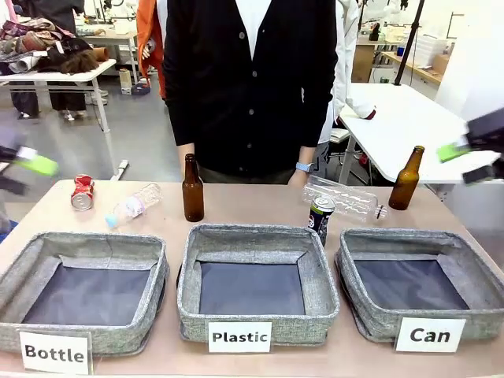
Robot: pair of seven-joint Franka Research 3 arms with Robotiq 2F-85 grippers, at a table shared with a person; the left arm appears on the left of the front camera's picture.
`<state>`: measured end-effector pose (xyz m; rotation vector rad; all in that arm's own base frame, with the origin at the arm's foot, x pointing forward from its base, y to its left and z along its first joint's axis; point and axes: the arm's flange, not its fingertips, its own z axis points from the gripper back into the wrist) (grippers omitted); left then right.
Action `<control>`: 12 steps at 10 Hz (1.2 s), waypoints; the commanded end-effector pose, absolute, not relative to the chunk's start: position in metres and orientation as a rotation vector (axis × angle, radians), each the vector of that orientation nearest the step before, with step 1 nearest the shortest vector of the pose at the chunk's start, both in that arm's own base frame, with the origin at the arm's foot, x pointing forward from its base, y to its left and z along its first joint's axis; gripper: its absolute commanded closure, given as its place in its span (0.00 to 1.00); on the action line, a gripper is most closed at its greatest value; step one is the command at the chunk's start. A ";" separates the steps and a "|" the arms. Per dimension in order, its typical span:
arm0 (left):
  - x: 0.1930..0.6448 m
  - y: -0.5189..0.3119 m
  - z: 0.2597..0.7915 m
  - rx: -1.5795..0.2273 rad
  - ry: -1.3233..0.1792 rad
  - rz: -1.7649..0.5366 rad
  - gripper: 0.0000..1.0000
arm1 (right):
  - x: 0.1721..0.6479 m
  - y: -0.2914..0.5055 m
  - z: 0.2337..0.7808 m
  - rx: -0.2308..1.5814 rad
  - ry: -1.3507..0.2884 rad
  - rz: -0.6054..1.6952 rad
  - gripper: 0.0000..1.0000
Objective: Sort the can waste into the basket.
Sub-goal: Pick up the can waste from the table and place it in the right Fabric basket.
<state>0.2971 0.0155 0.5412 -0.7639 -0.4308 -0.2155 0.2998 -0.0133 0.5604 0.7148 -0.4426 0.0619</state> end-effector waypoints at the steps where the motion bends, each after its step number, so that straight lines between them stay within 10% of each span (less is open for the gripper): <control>1: 0.292 0.127 0.519 -1.032 -0.526 0.116 0.00 | 0.287 -0.093 0.520 0.905 -0.527 -0.053 0.00; 5: 0.264 0.204 0.428 -1.247 -0.646 0.539 0.00 | 0.255 -0.212 0.455 1.145 -0.664 -0.329 0.00; 12: 0.260 0.246 0.433 -1.237 -0.616 0.592 0.00 | 0.250 -0.241 0.456 1.130 -0.657 -0.392 0.00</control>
